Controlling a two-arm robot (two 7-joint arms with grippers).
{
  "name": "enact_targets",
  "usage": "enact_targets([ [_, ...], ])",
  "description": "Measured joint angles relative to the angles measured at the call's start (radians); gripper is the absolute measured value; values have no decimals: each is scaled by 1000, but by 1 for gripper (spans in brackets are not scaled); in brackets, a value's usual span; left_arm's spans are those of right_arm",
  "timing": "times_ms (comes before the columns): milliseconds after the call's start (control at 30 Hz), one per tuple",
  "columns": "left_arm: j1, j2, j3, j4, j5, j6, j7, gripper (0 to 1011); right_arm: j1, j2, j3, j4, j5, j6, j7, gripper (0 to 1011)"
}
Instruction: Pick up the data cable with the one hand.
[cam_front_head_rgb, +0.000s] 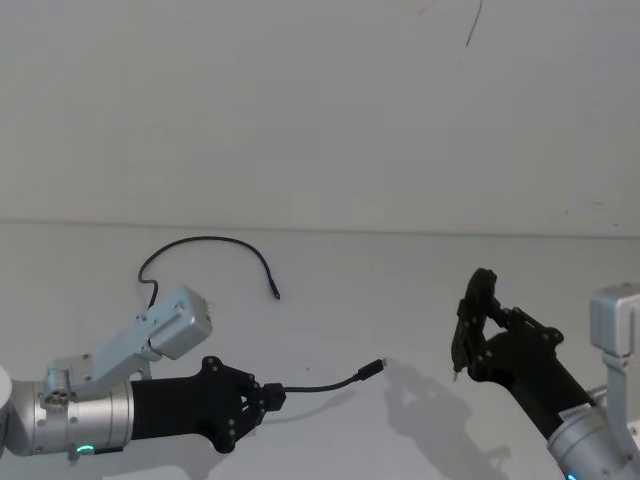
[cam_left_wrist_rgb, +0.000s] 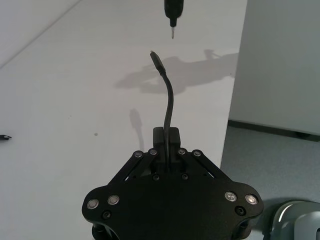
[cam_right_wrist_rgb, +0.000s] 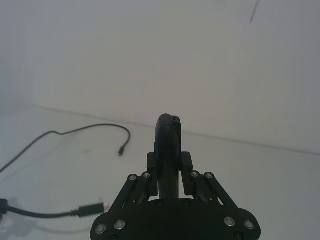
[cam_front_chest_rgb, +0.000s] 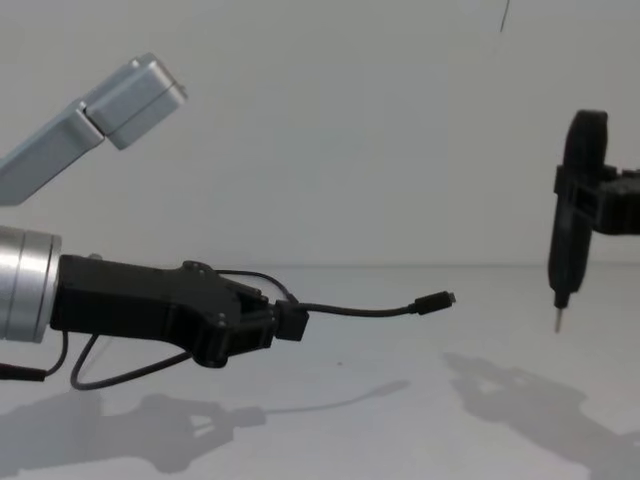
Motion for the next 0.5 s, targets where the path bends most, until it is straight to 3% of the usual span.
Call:
enact_targets([
  [500,2,5,2,-4,2,1,-2,42,44,-19,-22,-10,2,79,21,269],
])
